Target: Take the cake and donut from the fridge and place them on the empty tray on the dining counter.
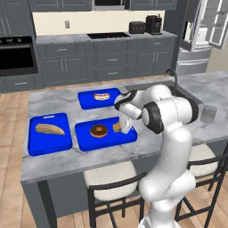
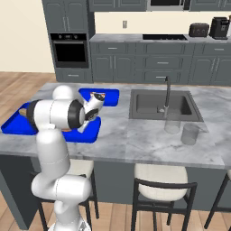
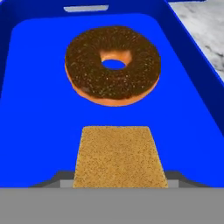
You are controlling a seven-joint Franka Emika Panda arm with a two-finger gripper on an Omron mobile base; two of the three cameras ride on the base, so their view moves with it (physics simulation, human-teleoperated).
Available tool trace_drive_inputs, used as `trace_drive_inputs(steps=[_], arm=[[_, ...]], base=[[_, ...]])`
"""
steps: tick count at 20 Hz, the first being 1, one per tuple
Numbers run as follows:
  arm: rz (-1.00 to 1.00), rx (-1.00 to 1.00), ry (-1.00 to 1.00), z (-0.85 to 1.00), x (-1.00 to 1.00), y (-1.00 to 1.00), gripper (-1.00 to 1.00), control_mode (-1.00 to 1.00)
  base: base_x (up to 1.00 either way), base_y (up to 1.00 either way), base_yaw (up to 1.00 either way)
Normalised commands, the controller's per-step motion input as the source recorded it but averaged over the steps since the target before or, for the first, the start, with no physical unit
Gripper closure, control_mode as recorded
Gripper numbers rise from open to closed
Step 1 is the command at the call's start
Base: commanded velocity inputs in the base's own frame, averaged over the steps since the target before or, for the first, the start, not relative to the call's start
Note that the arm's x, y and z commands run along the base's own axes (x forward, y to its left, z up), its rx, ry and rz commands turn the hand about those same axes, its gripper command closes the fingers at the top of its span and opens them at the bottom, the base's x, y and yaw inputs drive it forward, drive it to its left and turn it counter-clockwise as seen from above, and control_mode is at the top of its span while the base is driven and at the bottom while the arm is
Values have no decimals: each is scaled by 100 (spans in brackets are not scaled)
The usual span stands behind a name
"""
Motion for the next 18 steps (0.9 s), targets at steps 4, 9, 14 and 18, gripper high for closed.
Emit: trace_drive_inputs(steps=[4, 9, 14, 18], arm=[[0, 0, 0, -23, 36, 4, 100, -100], [0, 0, 0, -23, 29, 6, 100, -100], [0, 0, 1, -27, 16, 7, 100, -100], [0, 0, 1, -24, 0, 9, -100, -100]], base=[[0, 0, 0], [0, 0, 0], [0, 0, 0], [0, 0, 0]])
